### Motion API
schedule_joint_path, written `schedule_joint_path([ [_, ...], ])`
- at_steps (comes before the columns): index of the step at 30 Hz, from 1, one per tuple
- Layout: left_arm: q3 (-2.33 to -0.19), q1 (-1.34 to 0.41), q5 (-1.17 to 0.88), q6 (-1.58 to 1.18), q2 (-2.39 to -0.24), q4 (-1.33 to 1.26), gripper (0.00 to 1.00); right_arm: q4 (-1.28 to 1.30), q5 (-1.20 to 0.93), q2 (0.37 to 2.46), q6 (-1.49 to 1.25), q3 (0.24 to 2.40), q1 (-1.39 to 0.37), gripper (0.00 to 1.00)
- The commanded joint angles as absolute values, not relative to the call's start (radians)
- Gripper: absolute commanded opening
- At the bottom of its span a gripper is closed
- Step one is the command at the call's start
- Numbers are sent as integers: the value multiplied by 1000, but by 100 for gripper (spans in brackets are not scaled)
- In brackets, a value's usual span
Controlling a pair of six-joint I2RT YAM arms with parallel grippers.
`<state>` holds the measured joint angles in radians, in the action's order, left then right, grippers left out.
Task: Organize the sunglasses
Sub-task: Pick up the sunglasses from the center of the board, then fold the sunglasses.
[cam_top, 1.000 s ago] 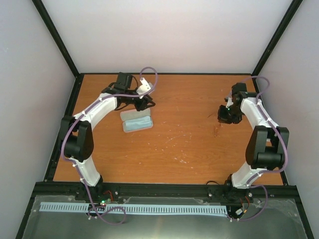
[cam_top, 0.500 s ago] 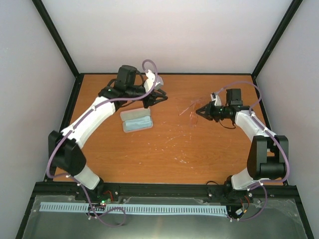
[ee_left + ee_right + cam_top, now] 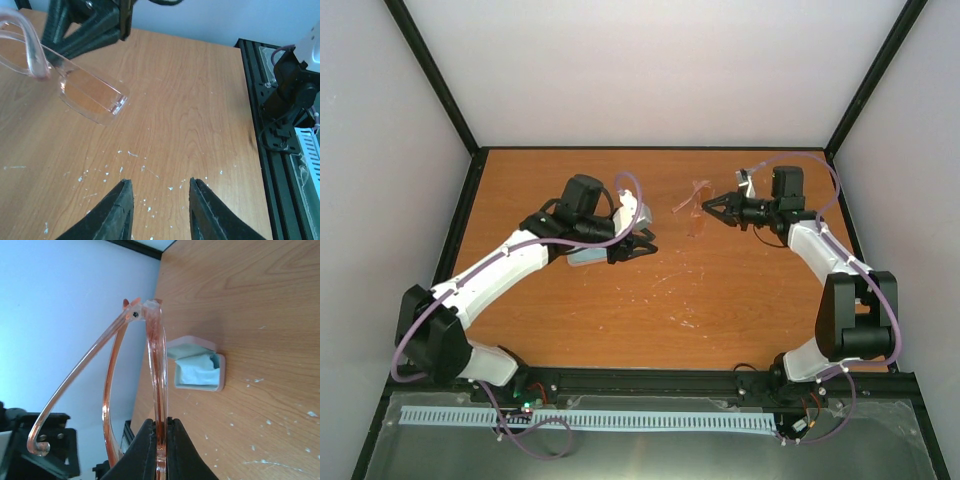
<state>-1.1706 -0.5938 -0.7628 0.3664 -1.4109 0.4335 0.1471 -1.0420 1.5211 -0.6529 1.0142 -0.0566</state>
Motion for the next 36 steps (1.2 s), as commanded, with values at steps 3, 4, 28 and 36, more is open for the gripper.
schedule_joint_path([
  [3,-1172,-614,-740,387,-1411,333,34,147,-1120,1526,-644,1067,-120,3],
  [4,-1195,-614,-726,394,-1421,334,34,174,-1116,1528,-627,1072,-130,3],
  [28,-1164,-430,-651,529,-1405,307,35,238,-1216,1500,-566,1078,-194,3],
  [36,-1294,-425,-781,452,-1507,250,33,292,-1229,1493,-521,1100,-234,3],
])
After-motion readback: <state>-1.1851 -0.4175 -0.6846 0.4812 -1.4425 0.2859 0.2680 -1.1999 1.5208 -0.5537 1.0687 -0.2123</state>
